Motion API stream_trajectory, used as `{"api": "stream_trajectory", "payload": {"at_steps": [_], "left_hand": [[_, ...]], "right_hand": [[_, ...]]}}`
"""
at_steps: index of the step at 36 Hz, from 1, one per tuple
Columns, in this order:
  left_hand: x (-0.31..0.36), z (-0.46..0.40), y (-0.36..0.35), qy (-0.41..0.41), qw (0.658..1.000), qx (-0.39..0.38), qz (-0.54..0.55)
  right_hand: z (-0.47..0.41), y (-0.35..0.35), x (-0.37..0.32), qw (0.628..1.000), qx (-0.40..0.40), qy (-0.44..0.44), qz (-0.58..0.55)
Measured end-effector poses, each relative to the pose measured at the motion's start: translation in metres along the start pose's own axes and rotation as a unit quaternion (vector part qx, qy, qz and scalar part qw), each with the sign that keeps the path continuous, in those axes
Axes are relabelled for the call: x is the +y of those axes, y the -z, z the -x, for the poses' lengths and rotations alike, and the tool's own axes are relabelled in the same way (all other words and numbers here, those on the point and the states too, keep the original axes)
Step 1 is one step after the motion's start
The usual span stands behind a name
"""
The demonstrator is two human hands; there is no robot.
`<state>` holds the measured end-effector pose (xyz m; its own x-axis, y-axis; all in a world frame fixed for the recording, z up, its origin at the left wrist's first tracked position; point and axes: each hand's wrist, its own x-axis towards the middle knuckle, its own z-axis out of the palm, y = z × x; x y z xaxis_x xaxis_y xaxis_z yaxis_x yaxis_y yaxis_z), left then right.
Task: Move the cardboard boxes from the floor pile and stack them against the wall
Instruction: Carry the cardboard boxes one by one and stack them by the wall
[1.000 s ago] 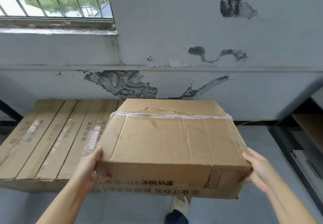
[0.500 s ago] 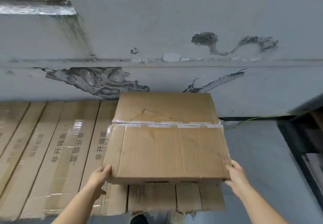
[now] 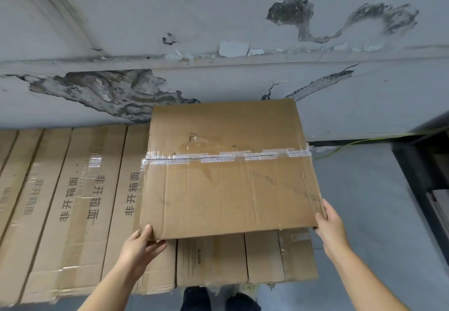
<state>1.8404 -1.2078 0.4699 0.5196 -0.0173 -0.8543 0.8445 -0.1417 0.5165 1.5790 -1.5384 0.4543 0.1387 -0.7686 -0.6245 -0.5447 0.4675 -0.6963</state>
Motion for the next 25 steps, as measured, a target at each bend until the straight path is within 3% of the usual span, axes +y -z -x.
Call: {"api": "stream_trajectory", "payload": {"at_steps": [7,16,20,25], "left_hand": [[0.014,-0.012,-0.007,-0.022,0.999,0.009,0.034],[0.024,0.014,-0.018,-0.019,0.994,0.031,-0.101],[0.032,0.048,-0.017,-0.091,0.969,0.051,-0.223],[0.047,0.124,-0.006,-0.213,0.944,-0.047,-0.246]], "right_hand": [[-0.012,-0.009,-0.014,1.0,-0.011,0.012,0.005],[0.007,-0.002,-0.034,0.997,-0.036,0.013,0.068],[0.046,0.011,-0.055,0.987,-0.07,0.059,0.135],[0.118,0.039,-0.072,0.961,-0.145,0.179,0.152]]}}
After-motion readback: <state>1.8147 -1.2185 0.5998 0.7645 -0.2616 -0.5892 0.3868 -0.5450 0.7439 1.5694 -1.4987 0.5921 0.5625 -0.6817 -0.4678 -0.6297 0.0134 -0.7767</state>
